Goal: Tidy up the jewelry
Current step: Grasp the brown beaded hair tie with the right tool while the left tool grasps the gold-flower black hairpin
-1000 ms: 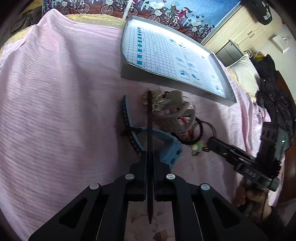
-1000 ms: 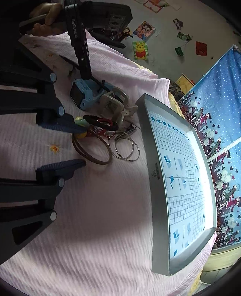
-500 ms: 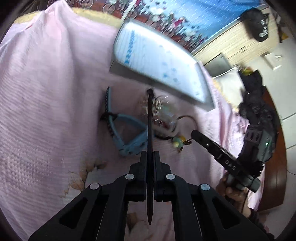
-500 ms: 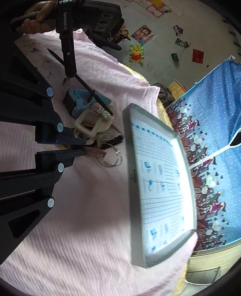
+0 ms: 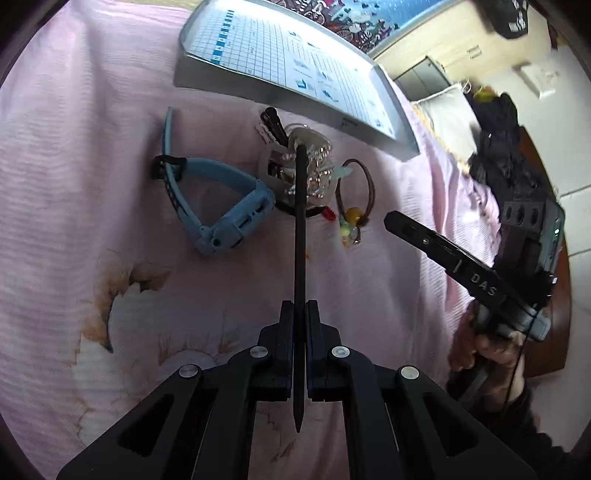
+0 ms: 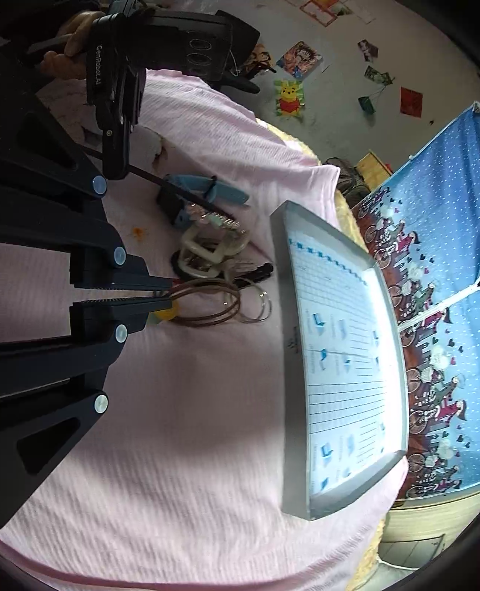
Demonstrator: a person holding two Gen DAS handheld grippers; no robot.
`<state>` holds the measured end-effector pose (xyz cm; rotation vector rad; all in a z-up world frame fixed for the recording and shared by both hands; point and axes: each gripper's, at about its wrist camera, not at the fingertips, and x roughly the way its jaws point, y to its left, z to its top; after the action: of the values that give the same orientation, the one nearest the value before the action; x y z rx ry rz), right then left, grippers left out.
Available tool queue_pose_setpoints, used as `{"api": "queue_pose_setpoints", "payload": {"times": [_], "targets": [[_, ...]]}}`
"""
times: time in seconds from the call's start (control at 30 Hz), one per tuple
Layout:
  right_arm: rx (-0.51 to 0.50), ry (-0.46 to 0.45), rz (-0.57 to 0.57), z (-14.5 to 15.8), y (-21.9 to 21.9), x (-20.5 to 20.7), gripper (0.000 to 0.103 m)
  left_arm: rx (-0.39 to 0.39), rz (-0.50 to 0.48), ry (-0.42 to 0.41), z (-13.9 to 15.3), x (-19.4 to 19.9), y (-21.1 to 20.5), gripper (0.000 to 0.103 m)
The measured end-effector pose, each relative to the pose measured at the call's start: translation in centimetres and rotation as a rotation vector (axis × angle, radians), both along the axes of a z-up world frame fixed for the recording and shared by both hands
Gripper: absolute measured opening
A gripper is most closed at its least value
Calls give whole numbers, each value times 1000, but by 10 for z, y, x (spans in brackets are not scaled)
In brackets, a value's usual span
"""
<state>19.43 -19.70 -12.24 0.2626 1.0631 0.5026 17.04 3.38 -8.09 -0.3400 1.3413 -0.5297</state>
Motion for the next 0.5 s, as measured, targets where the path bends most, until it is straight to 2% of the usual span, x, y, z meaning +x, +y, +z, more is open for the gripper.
{"api": "queue_pose_setpoints", "payload": {"times": [0.17, 0.33, 0.5], "targets": [[5, 37, -7, -11, -1, 1, 5, 36, 0, -17, -2, 7, -6, 4], [-38, 18, 17, -11, 4, 0, 38, 36, 6, -36, -2, 10, -9, 5], [-71, -19, 32, -15, 13, 3, 39, 42, 2, -38, -3, 14, -11, 10]]}}
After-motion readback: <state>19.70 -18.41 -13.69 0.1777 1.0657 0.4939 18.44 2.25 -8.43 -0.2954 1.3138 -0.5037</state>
